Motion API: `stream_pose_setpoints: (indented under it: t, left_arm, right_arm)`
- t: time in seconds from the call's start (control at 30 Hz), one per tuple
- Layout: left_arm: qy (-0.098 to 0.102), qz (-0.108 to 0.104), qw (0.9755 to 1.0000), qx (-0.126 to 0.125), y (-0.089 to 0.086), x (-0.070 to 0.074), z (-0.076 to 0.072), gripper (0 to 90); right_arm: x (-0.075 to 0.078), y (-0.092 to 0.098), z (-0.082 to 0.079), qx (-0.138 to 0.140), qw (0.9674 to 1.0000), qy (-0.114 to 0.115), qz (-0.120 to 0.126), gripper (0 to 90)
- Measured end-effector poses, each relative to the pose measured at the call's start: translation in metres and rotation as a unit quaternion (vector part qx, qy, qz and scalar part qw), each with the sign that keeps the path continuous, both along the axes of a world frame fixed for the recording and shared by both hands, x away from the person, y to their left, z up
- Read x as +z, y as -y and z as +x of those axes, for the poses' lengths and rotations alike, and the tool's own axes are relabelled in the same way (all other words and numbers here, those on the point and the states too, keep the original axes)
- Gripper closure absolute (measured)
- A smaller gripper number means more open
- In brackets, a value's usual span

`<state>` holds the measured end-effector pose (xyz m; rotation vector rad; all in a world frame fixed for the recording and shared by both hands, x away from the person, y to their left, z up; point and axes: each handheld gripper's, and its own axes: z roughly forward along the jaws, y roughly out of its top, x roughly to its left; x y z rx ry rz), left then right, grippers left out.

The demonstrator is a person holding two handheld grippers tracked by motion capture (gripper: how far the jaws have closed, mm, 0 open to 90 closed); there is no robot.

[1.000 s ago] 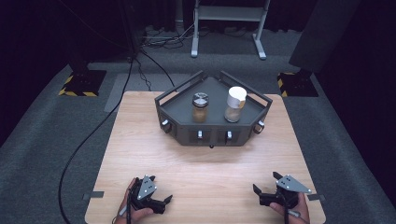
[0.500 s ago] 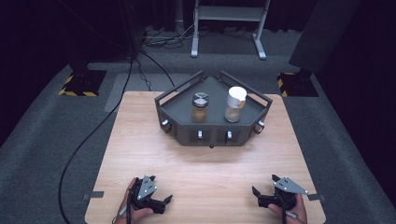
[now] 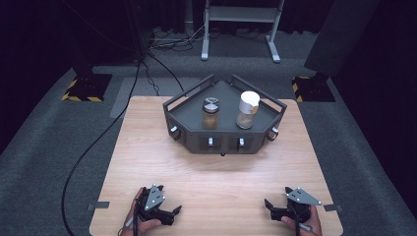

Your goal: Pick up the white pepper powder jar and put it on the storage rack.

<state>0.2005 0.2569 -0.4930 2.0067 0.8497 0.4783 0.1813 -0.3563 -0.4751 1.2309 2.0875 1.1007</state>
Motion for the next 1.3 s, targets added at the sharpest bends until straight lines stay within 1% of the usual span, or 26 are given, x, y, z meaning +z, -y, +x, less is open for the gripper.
stream_pose_setpoints:
  t: [0.23,0.33,0.57,0.67,0.73,0.8,0.97,1.3]
  left_arm:
    - [0.0,0.0,1.0,0.0,0.0,0.0,0.0,1.3]
    - [0.0,0.0,1.0,0.0,0.0,0.0,0.0,1.3]
    - [0.0,0.0,1.0,-0.001,-0.0001,0.0,0.0001,1.3]
    - [0.0,0.0,1.0,-0.001,-0.0001,0.0,0.0001,1.3]
    - [0.0,0.0,1.0,-0.001,-0.0001,0.0,0.0001,1.3]
    - [0.0,0.0,1.0,-0.001,-0.0001,0.0,0.0001,1.3]
    - [0.0,0.0,1.0,-0.001,-0.0001,0.0,0.0,1.3]
    - [0.0,0.0,1.0,-0.001,0.0,-0.0001,0.0009,1.2]
  right_arm:
    - [-0.0025,-0.0006,0.0005,-0.002,1.0,-0.007,-0.005,3.0]
    - [-0.0019,-0.003,-0.0001,-0.004,0.9999,-0.006,-0.013,2.8]
    - [-0.0037,-0.0041,-0.0009,-0.007,0.9999,-0.002,-0.012,2.4]
    - [-0.0075,-0.0042,-0.0036,-0.01,0.9999,0.005,-0.008,2.1]
    - [-0.0089,-0.0022,-0.0038,-0.004,0.9999,0.008,-0.007,2.2]
    - [-0.0088,-0.0009,-0.0028,0.002,0.9999,0.008,-0.007,2.2]
    - [-0.0091,-0.0001,-0.0018,0.007,0.9999,0.009,-0.007,1.9]
    - [-0.0089,-0.0009,-0.0017,0.005,0.9999,0.008,-0.007,1.1]
